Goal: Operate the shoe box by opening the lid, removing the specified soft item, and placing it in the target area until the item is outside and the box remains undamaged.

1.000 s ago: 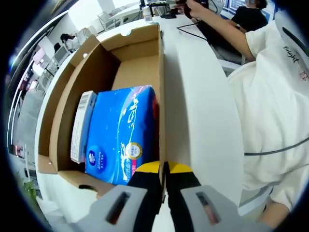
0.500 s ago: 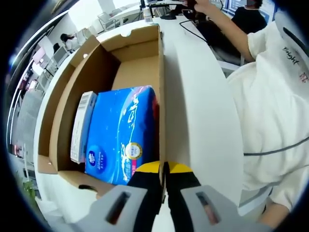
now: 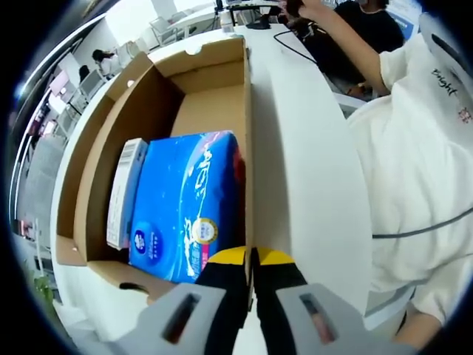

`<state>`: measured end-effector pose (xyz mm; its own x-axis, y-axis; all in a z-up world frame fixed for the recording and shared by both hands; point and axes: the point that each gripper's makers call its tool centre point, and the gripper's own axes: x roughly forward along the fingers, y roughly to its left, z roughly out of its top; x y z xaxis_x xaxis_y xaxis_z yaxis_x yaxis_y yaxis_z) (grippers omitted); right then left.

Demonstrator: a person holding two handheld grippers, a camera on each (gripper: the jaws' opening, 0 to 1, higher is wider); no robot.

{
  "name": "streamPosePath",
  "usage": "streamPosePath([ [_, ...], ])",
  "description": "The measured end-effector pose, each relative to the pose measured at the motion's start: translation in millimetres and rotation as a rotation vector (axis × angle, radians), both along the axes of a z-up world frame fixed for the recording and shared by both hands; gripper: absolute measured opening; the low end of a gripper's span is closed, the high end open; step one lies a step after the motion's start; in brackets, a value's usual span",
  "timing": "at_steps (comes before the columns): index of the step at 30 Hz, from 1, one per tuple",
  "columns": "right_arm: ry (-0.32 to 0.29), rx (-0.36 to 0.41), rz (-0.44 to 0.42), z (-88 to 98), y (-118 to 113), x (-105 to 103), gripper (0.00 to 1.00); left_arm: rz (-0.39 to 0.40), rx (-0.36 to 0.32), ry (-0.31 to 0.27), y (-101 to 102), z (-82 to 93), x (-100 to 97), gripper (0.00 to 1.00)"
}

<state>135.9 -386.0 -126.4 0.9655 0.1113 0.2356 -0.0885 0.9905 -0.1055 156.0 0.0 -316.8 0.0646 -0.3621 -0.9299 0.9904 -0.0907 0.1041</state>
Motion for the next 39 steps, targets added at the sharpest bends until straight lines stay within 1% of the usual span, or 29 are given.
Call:
streamPosePath([
  [3,-0.004,-0.002,0.0,1.8,3,-2,0.51,0.0,0.0,-0.003,0,0.2,0.7,0.02],
  [6,0.002,-0.028,0.022,3.7,11,-4,0.48,0.0,0.0,-0.01,0,-0.1,0.8,0.02],
  [7,0.004,-0.035,0.028,5.3,14,-5,0.49,-0.001,-0.001,-0.012,0,-0.1,0.8,0.02],
  [9,-0.008,-0.046,0.037,9.2,19,-6,0.52,-0.003,-0.003,-0.012,0,-0.1,0.4,0.02],
  [10,-0.019,-0.048,0.055,12.4,24,-7,0.53,-0.003,-0.003,-0.011,-1,0.0,-0.6,0.02],
  [11,-0.019,-0.042,0.07,13.6,29,-6,0.55,-0.002,-0.003,-0.009,-1,0.0,-0.5,0.02],
  [12,-0.006,-0.036,0.088,12.4,33,-6,0.55,-0.002,-0.002,-0.009,0,-0.1,-0.3,0.02],
  [13,0.005,-0.033,0.103,10.7,36,-5,0.54,-0.002,-0.002,-0.009,0,-0.1,-0.4,0.02],
  [14,0.013,-0.042,0.113,9.4,40,-4,0.5,-0.002,-0.003,-0.01,-1,0.0,-0.9,0.02],
  [15,0.042,-0.074,0.148,3.6,49,-4,0.46,-0.003,-0.004,-0.012,-1,0.1,-1.0,0.02],
  [16,0.053,-0.102,0.162,0.8,53,-4,0.43,-0.003,-0.005,-0.013,-1,0.2,-1.0,0.02],
  [18,0.037,-0.145,0.167,1.0,62,-3,0.45,-0.004,-0.007,-0.015,-1,0.2,-0.6,0.02],
  [20,0.051,-0.157,0.161,-0.1,65,-2,0.47,-0.004,-0.006,-0.016,-1,0.1,-0.3,0.02],
  [22,0.031,-0.155,0.169,3.9,67,-3,0.52,-0.005,-0.006,-0.016,-1,0.0,-0.4,0.02],
  [23,0.033,-0.138,0.183,5.8,69,-3,0.55,-0.004,-0.006,-0.015,-1,0.0,-0.4,0.02],
  [25,0.029,-0.127,0.201,8.3,74,-5,0.55,-0.004,-0.006,-0.015,-1,0.0,-0.4,0.02],
  [27,0.021,-0.138,0.222,10.9,81,-6,0.55,-0.004,-0.006,-0.016,-1,0.3,-0.8,0.02],
  [30,0.032,-0.164,0.227,10.5,89,-6,0.55,-0.005,-0.006,-0.017,-1,0.2,-1.8,0.02],
  [31,0.029,-0.185,0.237,10.1,93,-6,0.54,-0.005,-0.006,-0.018,-1,0.1,-2.1,0.02],
  [33,0.039,-0.195,0.244,7.4,96,-4,0.52,-0.006,-0.007,-0.018,-1,0.2,-2.3,0.02],
  [37,0.04,-0.238,0.284,1.4,105,-2,0.43,-0.006,-0.007,-0.02,-1,0.1,-3.0,0.02],
  [39,0.035,-0.247,0.311,1.3,114,1,0.43,-0.006,-0.008,-0.022,-1,0.0,-3.4,0.02],
])
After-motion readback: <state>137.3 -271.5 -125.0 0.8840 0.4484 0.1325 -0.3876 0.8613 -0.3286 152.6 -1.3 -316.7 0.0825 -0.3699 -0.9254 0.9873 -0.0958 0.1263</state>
